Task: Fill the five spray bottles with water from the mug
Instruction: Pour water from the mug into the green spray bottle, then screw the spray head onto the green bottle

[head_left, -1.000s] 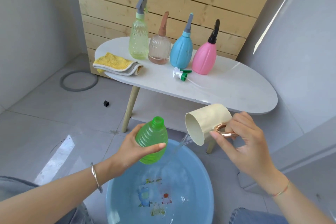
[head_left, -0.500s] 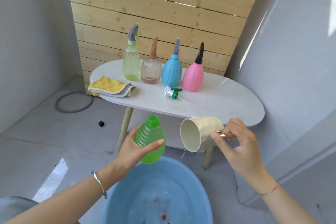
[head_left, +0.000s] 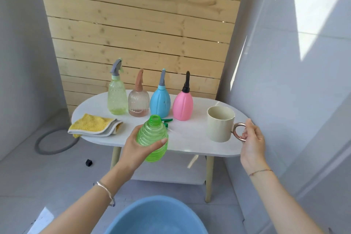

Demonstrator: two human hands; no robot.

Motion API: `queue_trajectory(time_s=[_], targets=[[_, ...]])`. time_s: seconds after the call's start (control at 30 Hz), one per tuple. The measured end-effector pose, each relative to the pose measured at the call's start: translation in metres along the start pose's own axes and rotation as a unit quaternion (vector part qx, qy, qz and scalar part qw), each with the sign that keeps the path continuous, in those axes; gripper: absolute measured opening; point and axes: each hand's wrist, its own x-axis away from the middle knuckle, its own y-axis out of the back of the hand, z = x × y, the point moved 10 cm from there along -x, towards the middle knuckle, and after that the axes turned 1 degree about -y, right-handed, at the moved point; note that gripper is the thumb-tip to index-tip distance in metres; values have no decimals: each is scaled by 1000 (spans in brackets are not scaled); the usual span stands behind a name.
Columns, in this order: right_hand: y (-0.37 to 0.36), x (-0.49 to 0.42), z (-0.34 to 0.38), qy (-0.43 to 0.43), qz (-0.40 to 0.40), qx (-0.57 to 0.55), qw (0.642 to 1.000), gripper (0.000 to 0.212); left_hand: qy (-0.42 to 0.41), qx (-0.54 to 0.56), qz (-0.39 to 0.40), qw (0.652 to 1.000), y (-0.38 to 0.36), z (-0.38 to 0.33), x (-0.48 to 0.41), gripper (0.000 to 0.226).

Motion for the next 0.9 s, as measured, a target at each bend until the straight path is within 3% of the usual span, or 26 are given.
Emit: queue_trajectory(time_s=[0.1, 0.3, 0.5, 0.6, 0.7, 0.8, 0.9], targets=[[8, -14, -24, -44, -43, 11, 998, 41, 6, 18, -11, 1000, -8, -1, -11, 58], [19, -28, -63, -98, -73, 45, 991, 40, 17, 34, -24, 999, -23, 11, -27, 89], [22, -27, -76, -137, -31, 122, 982, 22, 13, 26, -19, 999, -29, 15, -37, 93], [16, -22, -59, -98, -28, 137, 985, 21, 10, 29, -27, 999, -25, 16, -40, 94], [-11, -9, -23, 9, 2, 136, 991, 16, 12, 34, -36, 999, -18, 18, -42, 94], [-62, 13, -1, 106, 101, 160, 976, 19, 9, 37, -45, 998, -12, 16, -47, 92], [-115, 26, -21, 113, 215, 230, 942, 25, 9, 42, -50, 998, -7, 14, -55, 89]])
